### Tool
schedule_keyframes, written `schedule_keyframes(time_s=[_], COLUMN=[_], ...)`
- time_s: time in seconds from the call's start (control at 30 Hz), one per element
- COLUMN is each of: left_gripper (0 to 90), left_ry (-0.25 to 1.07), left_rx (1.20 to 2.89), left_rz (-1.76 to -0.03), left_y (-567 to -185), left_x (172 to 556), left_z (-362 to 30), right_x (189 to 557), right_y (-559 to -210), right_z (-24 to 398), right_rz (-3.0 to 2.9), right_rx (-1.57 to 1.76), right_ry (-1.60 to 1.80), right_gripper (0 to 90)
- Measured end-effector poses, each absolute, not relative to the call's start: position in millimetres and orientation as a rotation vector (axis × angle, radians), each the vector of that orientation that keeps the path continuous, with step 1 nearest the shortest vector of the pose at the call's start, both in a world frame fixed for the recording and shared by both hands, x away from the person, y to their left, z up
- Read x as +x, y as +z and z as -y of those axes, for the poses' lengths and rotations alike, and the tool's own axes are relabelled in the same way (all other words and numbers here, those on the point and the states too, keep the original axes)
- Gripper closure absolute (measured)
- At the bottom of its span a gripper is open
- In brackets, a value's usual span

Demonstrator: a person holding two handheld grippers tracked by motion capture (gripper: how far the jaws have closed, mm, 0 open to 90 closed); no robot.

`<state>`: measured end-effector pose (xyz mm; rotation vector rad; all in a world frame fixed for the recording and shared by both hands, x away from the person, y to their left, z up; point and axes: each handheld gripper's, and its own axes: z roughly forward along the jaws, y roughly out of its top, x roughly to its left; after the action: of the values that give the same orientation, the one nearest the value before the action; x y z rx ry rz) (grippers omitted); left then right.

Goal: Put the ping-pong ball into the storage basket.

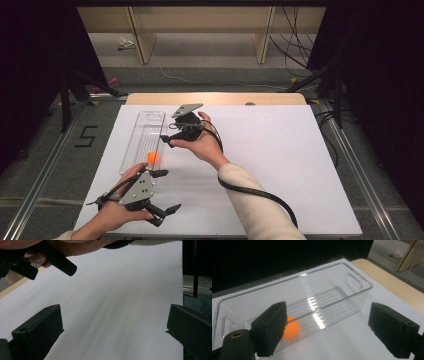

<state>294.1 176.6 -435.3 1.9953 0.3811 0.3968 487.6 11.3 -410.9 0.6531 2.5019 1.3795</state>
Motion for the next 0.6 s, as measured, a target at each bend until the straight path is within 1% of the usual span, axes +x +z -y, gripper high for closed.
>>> schedule_keyframes(time_s=[0.6], left_gripper=[0.0], left_ry=[0.397], left_rx=[1.995], left_rz=[-0.387], left_y=[-435.6], left_x=[294.2], left_z=[-177.1], right_x=[482.1], right_y=[-406.9], right_z=[19.6], right_rz=[-2.468], right_rx=[0.692], right_ry=[1.369], right_gripper=[16.5])
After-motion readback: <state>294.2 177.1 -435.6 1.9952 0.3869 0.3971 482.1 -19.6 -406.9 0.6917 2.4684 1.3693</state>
